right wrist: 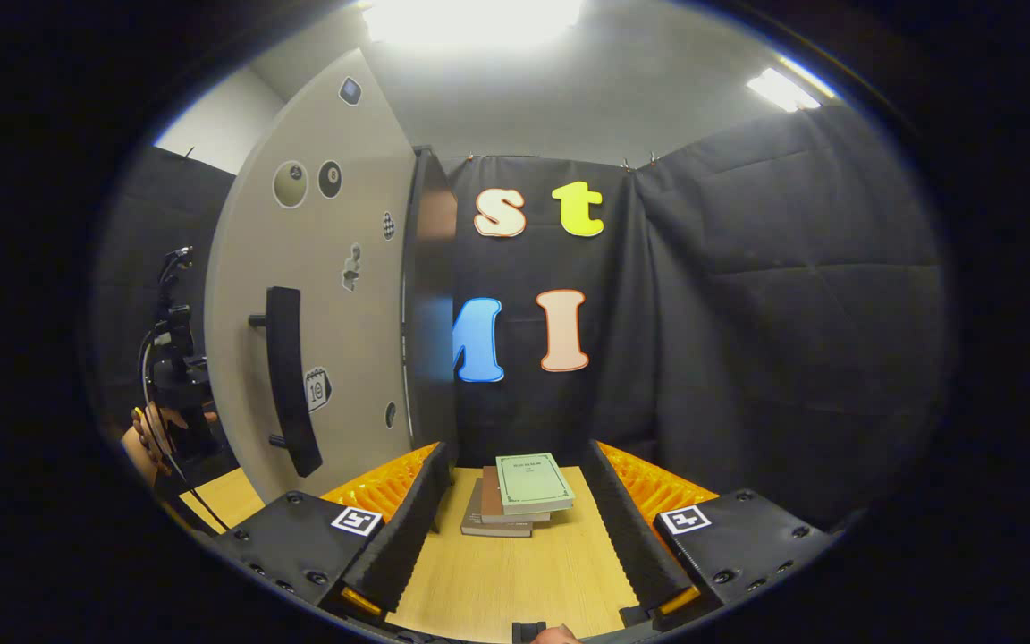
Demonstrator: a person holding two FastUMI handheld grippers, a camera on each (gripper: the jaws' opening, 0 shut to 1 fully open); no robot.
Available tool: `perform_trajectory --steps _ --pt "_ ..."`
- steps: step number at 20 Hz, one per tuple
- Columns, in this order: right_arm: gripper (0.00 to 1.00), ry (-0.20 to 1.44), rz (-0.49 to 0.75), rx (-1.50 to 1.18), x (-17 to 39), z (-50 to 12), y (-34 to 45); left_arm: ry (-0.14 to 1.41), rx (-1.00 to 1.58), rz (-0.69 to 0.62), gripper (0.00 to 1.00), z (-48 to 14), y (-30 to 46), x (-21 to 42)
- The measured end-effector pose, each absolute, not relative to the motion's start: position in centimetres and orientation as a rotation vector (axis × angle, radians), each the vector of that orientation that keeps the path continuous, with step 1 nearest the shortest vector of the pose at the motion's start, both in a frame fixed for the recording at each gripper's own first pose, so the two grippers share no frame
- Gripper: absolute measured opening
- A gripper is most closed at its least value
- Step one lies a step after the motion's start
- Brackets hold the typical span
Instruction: Open the cabinet door with the right hand, grasp the bottle in the cabinet with the left hand and place it on the coaster, then close the cabinet door with the right hand.
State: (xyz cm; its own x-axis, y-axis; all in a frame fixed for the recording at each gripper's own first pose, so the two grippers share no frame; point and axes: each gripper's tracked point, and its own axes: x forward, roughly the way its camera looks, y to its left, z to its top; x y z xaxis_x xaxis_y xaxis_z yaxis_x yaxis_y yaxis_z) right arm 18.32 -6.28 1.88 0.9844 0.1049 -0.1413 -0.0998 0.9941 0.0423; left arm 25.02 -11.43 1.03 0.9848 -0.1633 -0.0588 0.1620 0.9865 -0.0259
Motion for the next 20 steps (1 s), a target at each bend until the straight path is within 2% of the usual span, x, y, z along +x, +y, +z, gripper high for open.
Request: perform_trajectory --steps 2,3,4,5,6,7,8,9,20 --pt "0.97 0.153 0.053 0.048 19.3 1.5 -7.1 0.063 -0.039 -0.187 0.65 1.1 -11.7 27.7" --pt "0.92 0.16 0.038 0.058 19.8 1.2 -7.1 0.066 -0.045 -0.204 0.65 1.1 -12.1 29.0" --pt "0.97 0.169 0.024 0.065 20.1 0.8 -7.1 0.067 -0.046 -0.219 0.65 1.0 -12.3 30.0" --pt "0.97 0.176 0.012 0.068 20.4 0.5 -7.1 0.065 -0.042 -0.232 0.65 1.0 -12.5 31.2" --pt "0.92 0.179 -0.002 0.07 20.8 0.3 -7.2 0.061 -0.031 -0.239 0.65 1.0 -12.8 32.3" --pt "0.97 0.181 -0.016 0.07 21.1 0.1 -7.2 0.056 -0.02 -0.247 0.65 0.9 -13.1 33.3" --pt "0.92 0.185 -0.032 0.071 21.3 0.0 -7.4 0.052 -0.013 -0.254 0.65 0.4 -13.5 34.3" --pt "0.97 0.186 -0.047 0.074 21.6 -0.1 -7.4 0.054 -0.01 -0.265 0.65 0.0 -13.9 35.3" --pt "0.97 0.225 -0.163 0.1 23.6 -2.3 -7.4 0.114 -0.002 -0.259 0.65 -5.6 -13.7 42.7"
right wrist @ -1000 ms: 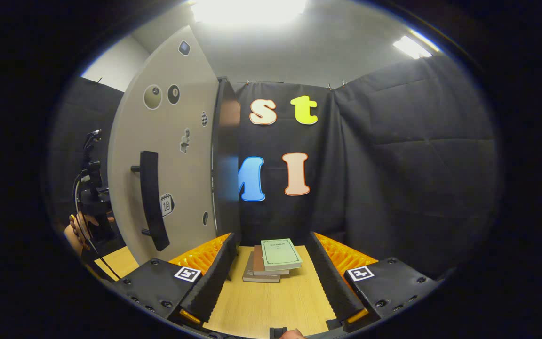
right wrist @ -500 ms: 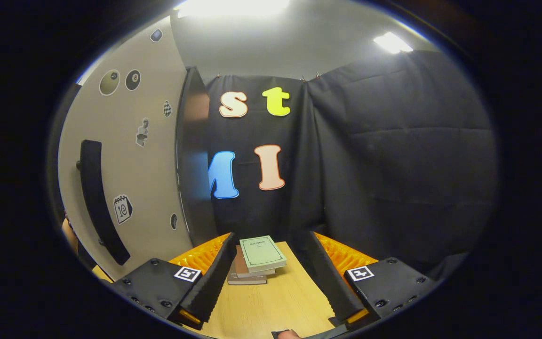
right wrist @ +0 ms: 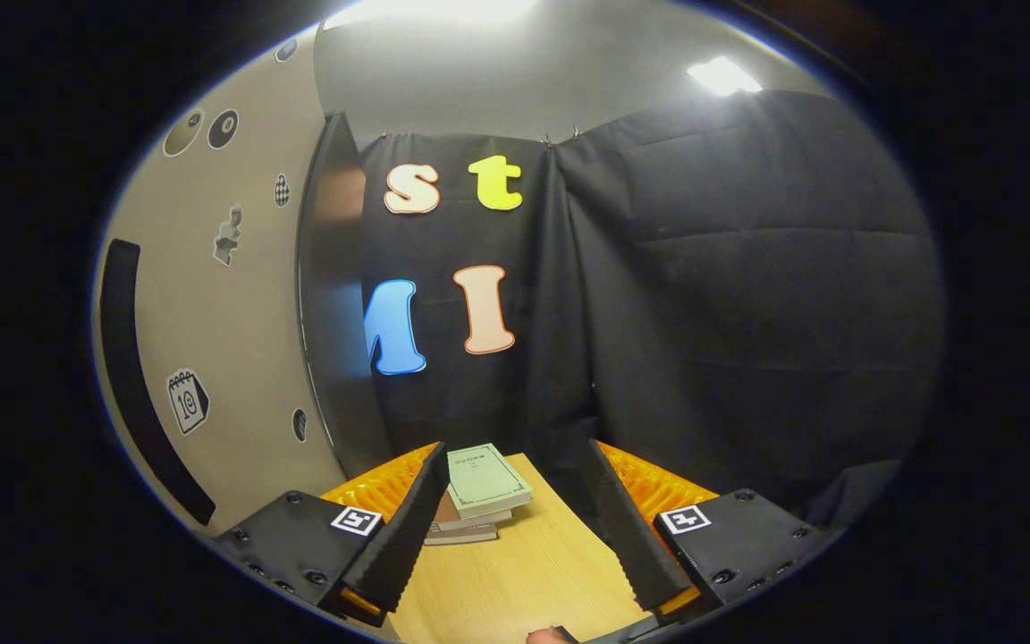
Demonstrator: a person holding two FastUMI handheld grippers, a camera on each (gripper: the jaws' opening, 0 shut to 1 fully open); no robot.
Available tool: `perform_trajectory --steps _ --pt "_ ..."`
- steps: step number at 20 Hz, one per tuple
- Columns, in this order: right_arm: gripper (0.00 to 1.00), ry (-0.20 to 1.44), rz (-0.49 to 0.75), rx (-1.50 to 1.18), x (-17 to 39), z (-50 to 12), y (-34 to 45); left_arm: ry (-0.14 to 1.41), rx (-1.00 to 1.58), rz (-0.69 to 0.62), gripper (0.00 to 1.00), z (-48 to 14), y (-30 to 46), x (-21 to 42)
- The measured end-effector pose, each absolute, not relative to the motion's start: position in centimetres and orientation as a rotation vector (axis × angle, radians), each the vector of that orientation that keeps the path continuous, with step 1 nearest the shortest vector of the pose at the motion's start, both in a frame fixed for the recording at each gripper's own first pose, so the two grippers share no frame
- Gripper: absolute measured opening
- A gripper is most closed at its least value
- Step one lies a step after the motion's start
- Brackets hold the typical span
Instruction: Open the cabinet door with the right hand, grasp the bottle in the cabinet with the left hand and place it on the coaster, then close the cabinet door with the right hand.
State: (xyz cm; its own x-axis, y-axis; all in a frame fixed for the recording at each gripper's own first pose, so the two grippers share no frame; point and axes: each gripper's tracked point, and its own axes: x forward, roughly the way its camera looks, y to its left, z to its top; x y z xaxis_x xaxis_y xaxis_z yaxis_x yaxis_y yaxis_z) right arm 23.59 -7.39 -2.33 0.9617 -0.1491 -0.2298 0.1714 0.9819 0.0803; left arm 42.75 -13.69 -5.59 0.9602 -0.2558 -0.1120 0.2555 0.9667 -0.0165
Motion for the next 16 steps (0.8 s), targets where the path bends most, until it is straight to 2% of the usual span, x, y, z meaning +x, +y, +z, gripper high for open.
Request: perform_trajectory --steps 6,7,8,10,12,15,16 --pt "0.97 0.239 -0.192 0.1 23.7 -2.8 -7.7 0.162 -0.011 -0.247 0.65 -8.2 -13.6 45.0" --pt "0.93 0.239 -0.194 0.101 23.8 -2.9 -7.6 0.17 -0.013 -0.247 0.65 -8.6 -13.6 45.2" --pt "0.97 0.239 -0.195 0.102 23.8 -2.9 -7.7 0.175 -0.017 -0.248 0.65 -8.8 -13.6 45.4" --pt "0.97 0.241 -0.194 0.103 23.8 -2.9 -7.8 0.185 -0.033 -0.257 0.65 -9.1 -13.8 45.3" --pt "0.97 0.239 -0.19 0.101 23.7 -2.8 -8.1 0.178 -0.047 -0.252 0.62 -8.7 -13.5 44.9" --pt "0.97 0.231 -0.173 0.103 23.7 -2.5 -8.1 0.156 -0.064 -0.238 0.62 -7.3 -12.5 43.6" --pt "0.93 0.229 -0.165 0.104 23.7 -2.3 -8.1 0.151 -0.067 -0.234 0.62 -6.9 -12.2 43.1"
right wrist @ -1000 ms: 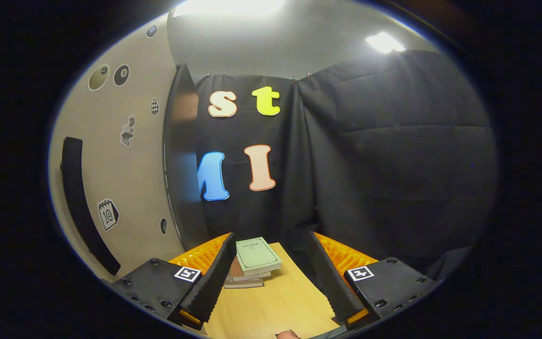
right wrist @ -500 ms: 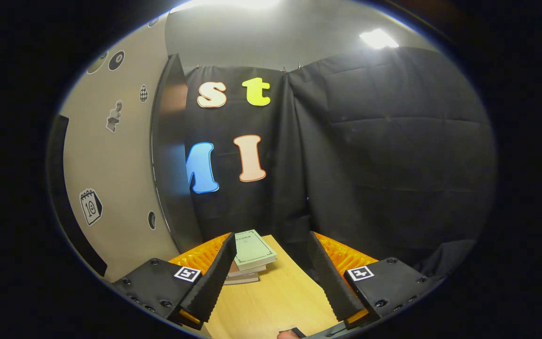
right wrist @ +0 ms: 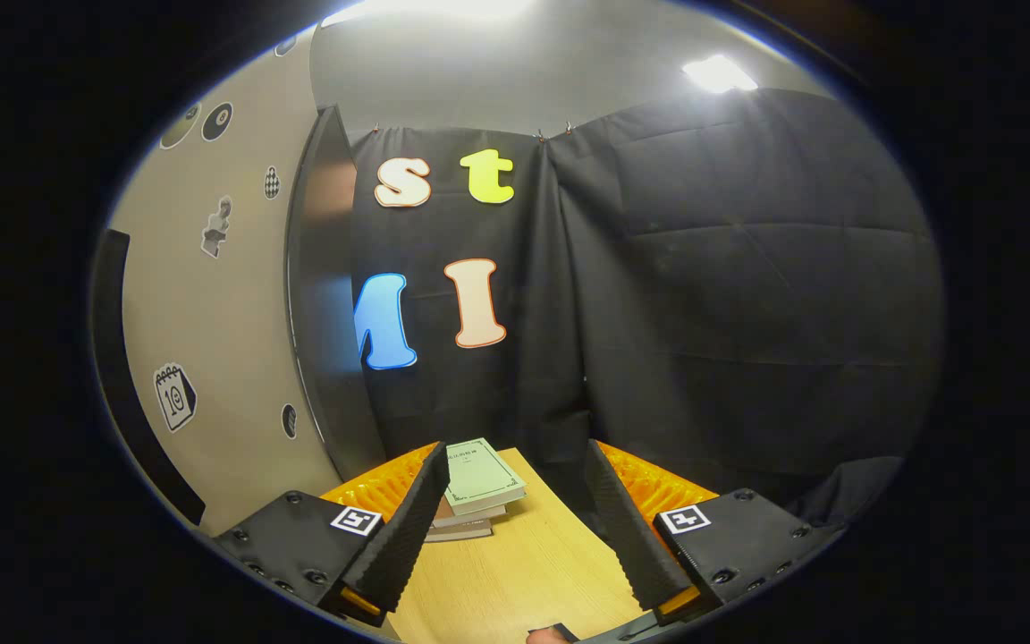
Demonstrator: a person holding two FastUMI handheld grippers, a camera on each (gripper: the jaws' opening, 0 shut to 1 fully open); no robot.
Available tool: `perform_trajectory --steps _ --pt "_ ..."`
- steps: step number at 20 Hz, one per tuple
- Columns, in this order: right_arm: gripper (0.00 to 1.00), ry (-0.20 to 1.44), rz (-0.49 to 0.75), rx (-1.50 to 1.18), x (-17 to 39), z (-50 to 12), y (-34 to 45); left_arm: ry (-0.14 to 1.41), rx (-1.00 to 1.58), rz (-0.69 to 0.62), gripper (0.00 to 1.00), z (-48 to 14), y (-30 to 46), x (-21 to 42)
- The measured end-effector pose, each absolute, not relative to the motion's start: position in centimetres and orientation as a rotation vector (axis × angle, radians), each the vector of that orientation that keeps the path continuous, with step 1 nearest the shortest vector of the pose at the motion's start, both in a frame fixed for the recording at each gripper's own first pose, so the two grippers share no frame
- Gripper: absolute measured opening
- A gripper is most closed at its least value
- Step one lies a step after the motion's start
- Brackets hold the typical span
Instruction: Open the cabinet door with the right hand, grasp the bottle in the cabinet with the left hand and place it on the coaster, then close the cabinet door with the right hand.
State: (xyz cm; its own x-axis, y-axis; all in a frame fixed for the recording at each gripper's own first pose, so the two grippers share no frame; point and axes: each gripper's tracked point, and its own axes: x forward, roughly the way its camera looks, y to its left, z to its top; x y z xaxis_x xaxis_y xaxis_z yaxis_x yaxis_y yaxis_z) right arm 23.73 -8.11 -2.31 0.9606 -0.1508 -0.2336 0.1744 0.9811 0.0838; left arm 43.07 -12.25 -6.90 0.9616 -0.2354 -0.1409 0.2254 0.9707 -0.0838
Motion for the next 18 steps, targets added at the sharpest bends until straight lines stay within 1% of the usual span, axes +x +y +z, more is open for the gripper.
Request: perform_trajectory --steps 1,2,3,5,6,7,8,10,11,12,18 --pt "0.93 0.225 -0.156 0.105 23.8 -2.2 -8.1 0.146 -0.072 -0.23 0.62 -6.5 -11.9 42.3" --pt "0.97 0.222 -0.146 0.105 23.8 -2.0 -8.1 0.139 -0.075 -0.222 0.62 -6.0 -11.4 41.6" --pt "0.93 0.219 -0.133 0.106 23.8 -2.0 -8.0 0.128 -0.075 -0.215 0.62 -5.5 -10.9 40.8" --pt "0.93 0.214 -0.107 0.103 23.7 -1.7 -7.9 0.107 -0.067 -0.196 0.62 -4.8 -9.8 38.9" --pt "0.97 0.212 -0.094 0.101 23.6 -1.6 -7.8 0.1 -0.061 -0.188 0.62 -4.5 -9.2 37.8" --pt "0.97 0.211 -0.08 0.101 23.6 -1.5 -7.6 0.096 -0.055 -0.179 0.62 -4.3 -8.6 36.7" --pt "0.93 0.208 -0.064 0.102 23.5 -1.4 -7.4 0.094 -0.051 -0.169 0.62 -4.3 -8.1 35.7" --pt "0.93 0.204 -0.034 0.106 23.2 -1.2 -7.1 0.088 -0.047 -0.143 0.62 -4.3 -6.7 33.4" --pt "0.93 0.204 -0.019 0.106 23.1 -1.2 -6.9 0.087 -0.046 -0.13 0.62 -4.3 -6.0 32.3" --pt "0.97 0.204 -0.007 0.106 22.9 -1.3 -6.7 0.089 -0.046 -0.116 0.62 -4.4 -5.4 31.2" --pt "0.97 0.195 0.042 0.129 21.5 -1.6 -6.0 0.111 -0.034 -0.057 0.62 -6.6 -1.7 24.7"
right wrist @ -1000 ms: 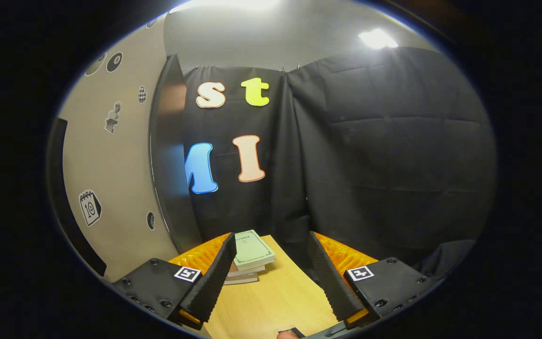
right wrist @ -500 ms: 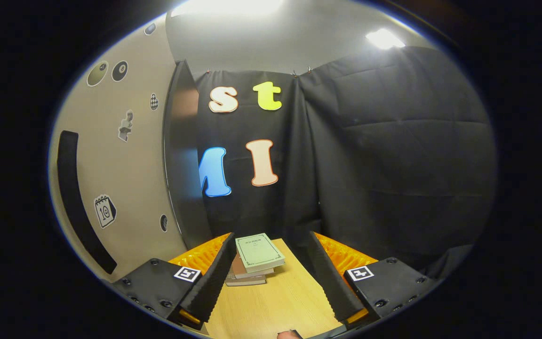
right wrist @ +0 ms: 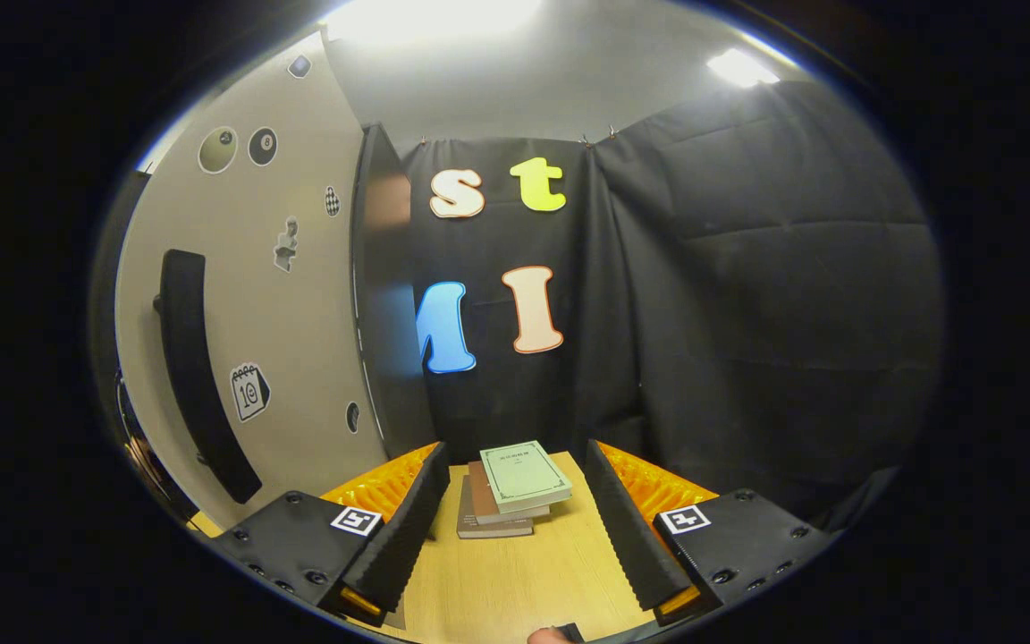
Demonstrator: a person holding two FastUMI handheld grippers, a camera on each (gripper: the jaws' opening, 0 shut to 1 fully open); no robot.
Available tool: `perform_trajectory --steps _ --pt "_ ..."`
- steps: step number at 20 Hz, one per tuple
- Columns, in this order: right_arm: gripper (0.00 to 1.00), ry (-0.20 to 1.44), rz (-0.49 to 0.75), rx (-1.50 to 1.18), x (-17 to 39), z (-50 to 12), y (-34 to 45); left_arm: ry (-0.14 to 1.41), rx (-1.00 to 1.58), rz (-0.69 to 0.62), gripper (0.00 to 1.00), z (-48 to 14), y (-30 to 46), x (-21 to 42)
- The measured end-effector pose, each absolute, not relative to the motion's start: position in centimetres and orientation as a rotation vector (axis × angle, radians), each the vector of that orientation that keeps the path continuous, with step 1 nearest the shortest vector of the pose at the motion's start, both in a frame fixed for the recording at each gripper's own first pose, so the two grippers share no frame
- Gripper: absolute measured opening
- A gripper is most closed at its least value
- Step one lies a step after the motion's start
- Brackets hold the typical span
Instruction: Open the cabinet door with the right hand, grasp the bottle in the cabinet with the left hand and place it on the coaster, then close the cabinet door with the right hand.
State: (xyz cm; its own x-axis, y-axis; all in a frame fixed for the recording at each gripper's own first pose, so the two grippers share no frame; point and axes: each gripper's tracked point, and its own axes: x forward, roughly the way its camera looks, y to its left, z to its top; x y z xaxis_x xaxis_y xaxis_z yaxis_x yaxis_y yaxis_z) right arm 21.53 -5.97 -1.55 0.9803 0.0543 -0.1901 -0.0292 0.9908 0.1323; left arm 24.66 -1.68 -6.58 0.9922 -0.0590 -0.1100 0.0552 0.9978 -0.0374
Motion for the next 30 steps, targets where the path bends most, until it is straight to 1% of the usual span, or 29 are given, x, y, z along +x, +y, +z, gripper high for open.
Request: perform_trajectory --steps 4,5,6,8,9,10,11,12,17,24,30 --pt "0.98 0.183 0.049 0.161 20.9 -1.9 -5.8 0.115 -0.035 -0.043 0.62 -8.5 -0.2 20.4" --pt "0.93 0.183 0.049 0.168 20.7 -2.0 -5.9 0.12 -0.037 -0.038 0.62 -9.4 0.0 19.8" --pt "0.98 0.183 0.046 0.176 20.6 -2.1 -5.9 0.126 -0.039 -0.036 0.62 -10.2 0.2 19.2" --pt "1.0 0.171 0.033 0.183 20.4 -2.2 -6.3 0.138 -0.047 -0.026 0.62 -11.8 0.8 18.1" --pt "0.98 0.164 0.02 0.177 20.2 -2.3 -6.6 0.143 -0.051 -0.022 0.62 -12.8 1.0 17.2" --pt "0.98 0.157 0.004 0.166 20.1 -2.6 -6.8 0.148 -0.054 -0.017 0.6 -13.7 1.2 16.5" --pt "0.98 0.153 -0.007 0.158 20.0 -2.8 -7.2 0.157 -0.055 -0.013 0.6 -14.8 1.3 15.7" --pt "0.98 0.155 -0.01 0.155 19.9 -3.2 -7.1 0.166 -0.058 -0.013 0.62 -15.8 1.3 14.8" --pt "0.98 0.158 -0.014 0.162 19.7 -4.2 -7.2 0.206 -0.082 -0.015 0.62 -20.9 1.7 11.4" --pt "0.98 0.191 -0.009 0.131 19.6 -5.8 -6.7 0.283 -0.115 0.022 0.62 -28.5 2.6 8.8" --pt "0.98 0.218 0.004 0.094 19.9 -7.0 -6.0 0.335 -0.126 0.046 0.62 -33.6 2.5 7.6"
